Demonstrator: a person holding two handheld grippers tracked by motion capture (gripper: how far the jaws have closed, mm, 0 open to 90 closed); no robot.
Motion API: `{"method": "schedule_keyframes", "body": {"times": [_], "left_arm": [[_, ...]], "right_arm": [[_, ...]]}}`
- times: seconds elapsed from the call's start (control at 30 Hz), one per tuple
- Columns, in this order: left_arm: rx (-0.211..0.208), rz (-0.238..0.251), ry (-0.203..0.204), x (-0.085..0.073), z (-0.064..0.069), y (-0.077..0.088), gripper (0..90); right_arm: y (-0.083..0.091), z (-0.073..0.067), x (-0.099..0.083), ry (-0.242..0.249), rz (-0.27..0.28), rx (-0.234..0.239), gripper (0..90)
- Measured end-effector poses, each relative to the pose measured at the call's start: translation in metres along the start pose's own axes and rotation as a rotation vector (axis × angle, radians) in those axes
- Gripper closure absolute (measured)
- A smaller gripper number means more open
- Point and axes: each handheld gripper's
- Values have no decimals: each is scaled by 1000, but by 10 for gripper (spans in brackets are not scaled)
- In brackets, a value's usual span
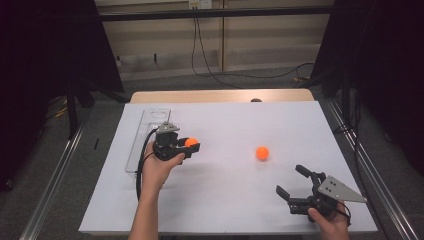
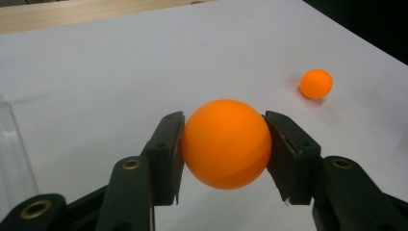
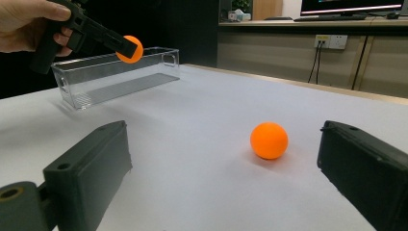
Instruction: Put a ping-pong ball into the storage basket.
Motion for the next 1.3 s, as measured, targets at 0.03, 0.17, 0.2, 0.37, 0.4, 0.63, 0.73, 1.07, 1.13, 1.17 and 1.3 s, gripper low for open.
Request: {"method": "schedule_keyframes", "body": {"times": [0.03, 0.17, 0.2, 0.37, 0.4, 0.63, 0.73, 1.07, 1.13, 1.17, 1.3], "left_arm": [[3, 7, 8, 0, 0, 0, 508], [18, 6, 8, -1, -2, 1, 508], [22, 5, 8, -1, -3, 2, 508], [26, 13, 14, -1, -6, 5, 508], [26, 13, 16, -1, -7, 6, 508], [32, 11, 17, -2, -9, 8, 508], [36, 13, 17, -2, -10, 9, 508], [53, 25, 26, -3, -14, 14, 508], [56, 27, 27, -3, -15, 15, 508], [58, 26, 27, -3, -16, 16, 508], [65, 31, 32, -3, -17, 18, 508]], "right_arm": [[0, 0, 0, 0, 0, 0, 42], [0, 0, 0, 1, -1, 0, 42], [0, 0, 0, 1, -1, 0, 42], [0, 0, 0, 0, -1, 1, 42], [0, 0, 0, -1, -1, 0, 42], [0, 0, 0, 2, -2, 1, 42], [0, 0, 0, 2, -3, 0, 42], [0, 0, 0, 0, -2, 0, 42], [0, 0, 0, 1, -3, 0, 42], [0, 0, 0, 2, -2, 0, 42], [0, 0, 0, 2, -2, 1, 42]]}}
Point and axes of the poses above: each handheld gripper's, and its own axes: y roughly backward along the jaws, x roughly out of its top, z roughly to its right, and after that the axes turned 2 degrees about -x, right-handed
